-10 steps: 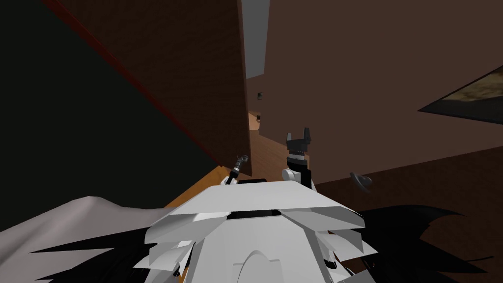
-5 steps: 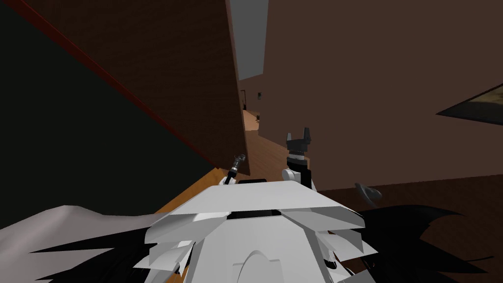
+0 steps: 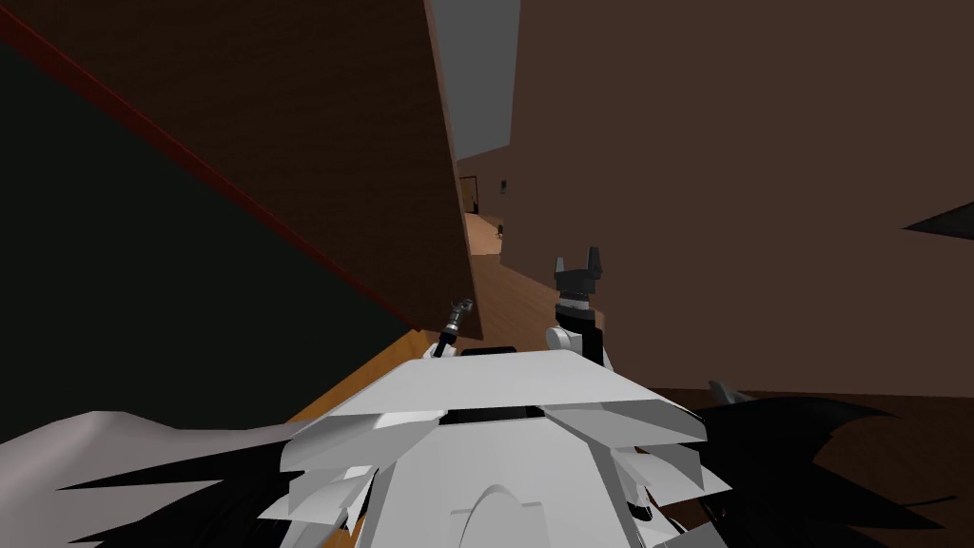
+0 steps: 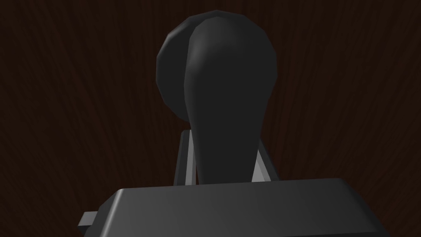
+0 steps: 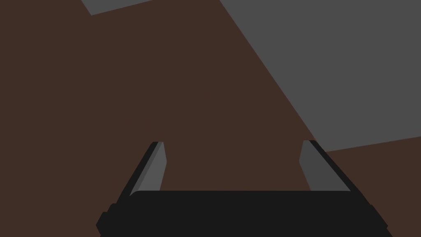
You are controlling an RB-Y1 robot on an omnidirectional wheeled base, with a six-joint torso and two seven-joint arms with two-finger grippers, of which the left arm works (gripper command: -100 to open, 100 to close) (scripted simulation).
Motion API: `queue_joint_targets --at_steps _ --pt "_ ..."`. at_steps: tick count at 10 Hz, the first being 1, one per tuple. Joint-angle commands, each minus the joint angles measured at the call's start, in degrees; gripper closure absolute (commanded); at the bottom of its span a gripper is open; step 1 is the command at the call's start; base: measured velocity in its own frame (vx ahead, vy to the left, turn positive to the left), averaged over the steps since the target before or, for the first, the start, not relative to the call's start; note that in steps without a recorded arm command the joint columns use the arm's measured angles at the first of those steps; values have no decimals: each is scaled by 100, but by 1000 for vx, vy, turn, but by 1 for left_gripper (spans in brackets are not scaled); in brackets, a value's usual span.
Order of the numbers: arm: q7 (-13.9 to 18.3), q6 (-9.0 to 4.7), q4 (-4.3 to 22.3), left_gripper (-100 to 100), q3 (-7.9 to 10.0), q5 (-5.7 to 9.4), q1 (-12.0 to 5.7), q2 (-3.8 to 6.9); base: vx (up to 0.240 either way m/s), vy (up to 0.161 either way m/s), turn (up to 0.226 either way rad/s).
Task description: Push the door open
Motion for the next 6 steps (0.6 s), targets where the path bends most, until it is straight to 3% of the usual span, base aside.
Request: queue_joint_targets --at_steps 1,6 --pt "-45 -1 18 100 144 59 -79 17 178 -87 36" --pt "-188 4 111 100 493 202 -138 -6 165 -101 57"
